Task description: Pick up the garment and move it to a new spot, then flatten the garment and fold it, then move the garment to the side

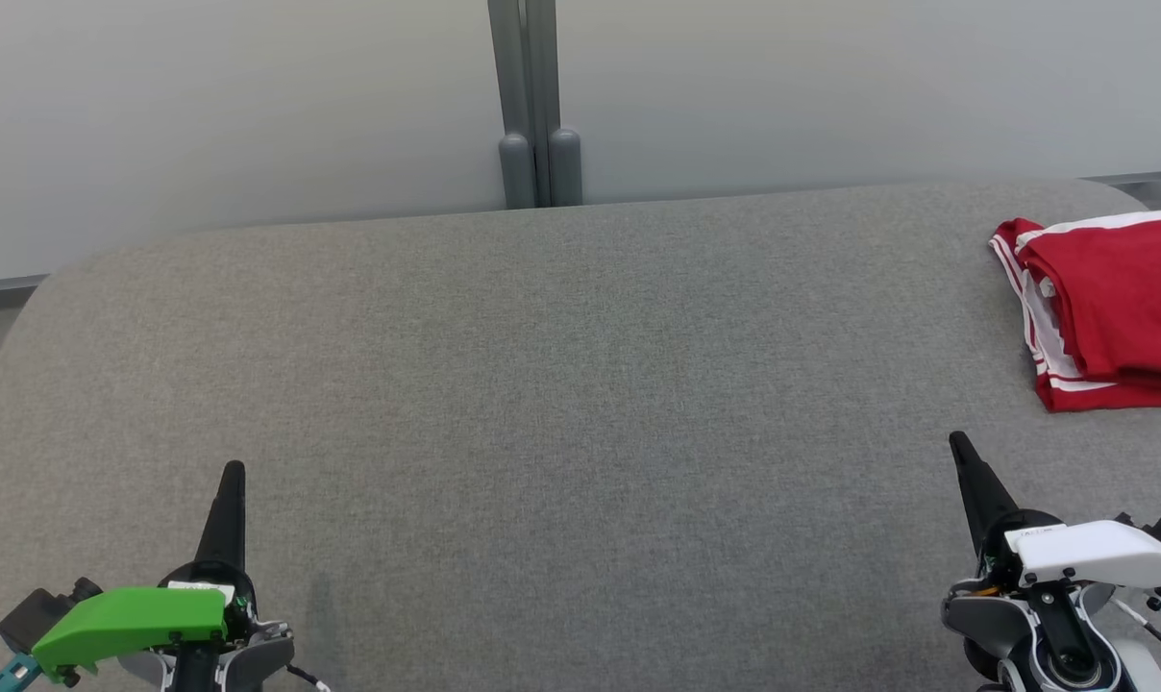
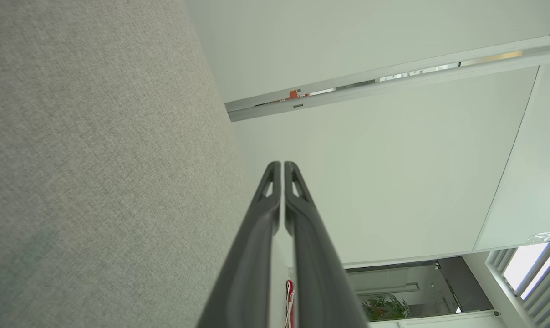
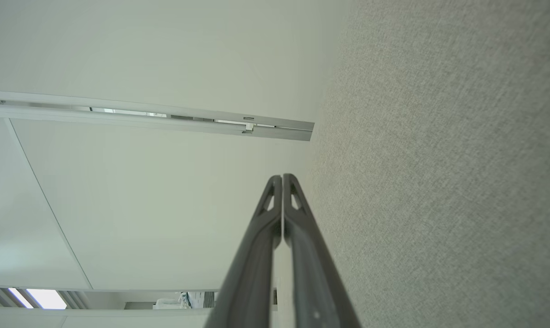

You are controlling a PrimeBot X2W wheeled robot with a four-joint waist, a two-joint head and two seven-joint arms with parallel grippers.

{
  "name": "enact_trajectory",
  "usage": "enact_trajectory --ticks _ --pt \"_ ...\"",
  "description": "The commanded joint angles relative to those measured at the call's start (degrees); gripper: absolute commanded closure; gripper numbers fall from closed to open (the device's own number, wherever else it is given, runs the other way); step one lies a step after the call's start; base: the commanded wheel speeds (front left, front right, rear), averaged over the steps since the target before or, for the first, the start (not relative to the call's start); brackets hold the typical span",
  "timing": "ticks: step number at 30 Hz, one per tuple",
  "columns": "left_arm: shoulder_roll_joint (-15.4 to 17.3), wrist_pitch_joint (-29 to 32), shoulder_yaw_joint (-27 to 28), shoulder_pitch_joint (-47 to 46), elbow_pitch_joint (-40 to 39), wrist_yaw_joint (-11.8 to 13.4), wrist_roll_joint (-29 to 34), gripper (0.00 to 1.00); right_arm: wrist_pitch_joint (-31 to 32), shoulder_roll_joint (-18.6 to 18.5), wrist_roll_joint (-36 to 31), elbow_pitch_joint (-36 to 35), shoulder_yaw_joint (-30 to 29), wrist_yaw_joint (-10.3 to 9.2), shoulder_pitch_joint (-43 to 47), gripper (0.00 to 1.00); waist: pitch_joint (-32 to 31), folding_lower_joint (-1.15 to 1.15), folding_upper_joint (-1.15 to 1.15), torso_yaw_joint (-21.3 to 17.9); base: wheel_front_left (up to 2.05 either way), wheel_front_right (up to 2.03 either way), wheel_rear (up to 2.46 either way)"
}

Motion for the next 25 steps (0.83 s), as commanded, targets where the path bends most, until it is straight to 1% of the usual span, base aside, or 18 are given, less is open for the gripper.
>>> enact_trajectory --ticks 1,22,25 --pt "0.22 0.44 0.48 -1.37 0.07 -0.49 -1.2 1.0 0.4 0.0 1.33 0.03 -0.39 0.02 -1.11 1.0 0.07 0.0 0.0 -0.04 0.0 0.0 0.0" --pt "-0.05 2.83 2.22 -3.32 1.57 -1.14 -9.46 1.0 2.73 0.71 8.92 0.65 -2.27 0.02 -2.39 1.0 1.0 0.0 0.0 -0.47 0.0 0.0 0.0" --pt "-0.12 2.85 2.28 -3.3 1.55 -1.12 -9.09 1.0 2.76 0.75 8.69 0.66 -2.31 0.02 -2.25 1.0 1.02 0.0 0.0 -0.48 0.0 0.0 0.0"
